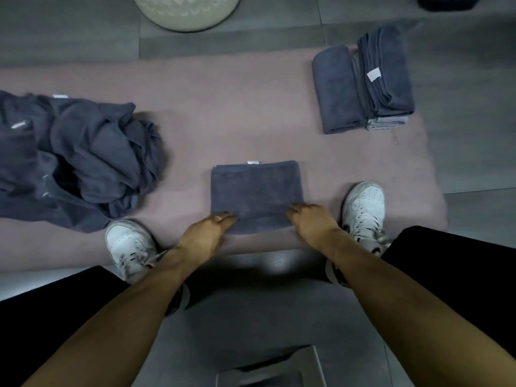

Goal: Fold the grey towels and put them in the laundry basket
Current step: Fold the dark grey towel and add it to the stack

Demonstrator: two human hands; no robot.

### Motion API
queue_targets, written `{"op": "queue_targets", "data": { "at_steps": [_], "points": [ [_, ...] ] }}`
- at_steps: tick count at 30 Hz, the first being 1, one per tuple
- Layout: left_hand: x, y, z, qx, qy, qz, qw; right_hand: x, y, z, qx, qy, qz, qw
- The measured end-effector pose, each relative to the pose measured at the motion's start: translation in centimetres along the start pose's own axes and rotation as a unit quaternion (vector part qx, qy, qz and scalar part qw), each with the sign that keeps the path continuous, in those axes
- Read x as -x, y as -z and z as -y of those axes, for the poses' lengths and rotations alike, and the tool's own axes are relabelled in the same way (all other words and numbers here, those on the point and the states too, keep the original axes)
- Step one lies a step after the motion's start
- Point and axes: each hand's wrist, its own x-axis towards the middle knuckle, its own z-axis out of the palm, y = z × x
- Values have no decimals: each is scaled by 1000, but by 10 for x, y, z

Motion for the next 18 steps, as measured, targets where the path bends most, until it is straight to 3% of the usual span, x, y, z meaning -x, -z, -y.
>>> {"op": "queue_targets", "data": {
  "at_steps": [4, 7, 12, 14, 18],
  "points": [
    [17, 5, -4, 155, 28, 50, 986, 32, 3, 2, -156, -35, 36, 986],
    [18, 16, -3, 274, 98, 37, 956, 41, 0, -1, -332, -113, -47, 935],
    [3, 16, 4, 454, 163, -149, 863, 29, -2, -2, -470, -203, -179, 840],
    [-8, 13, 5, 458, 211, -200, 840, 15, -4, -4, -476, -238, -188, 825],
    [-26, 11, 5, 417, 283, -244, 829, -16, -5, -8, -468, -268, -191, 820]
  ]
}}
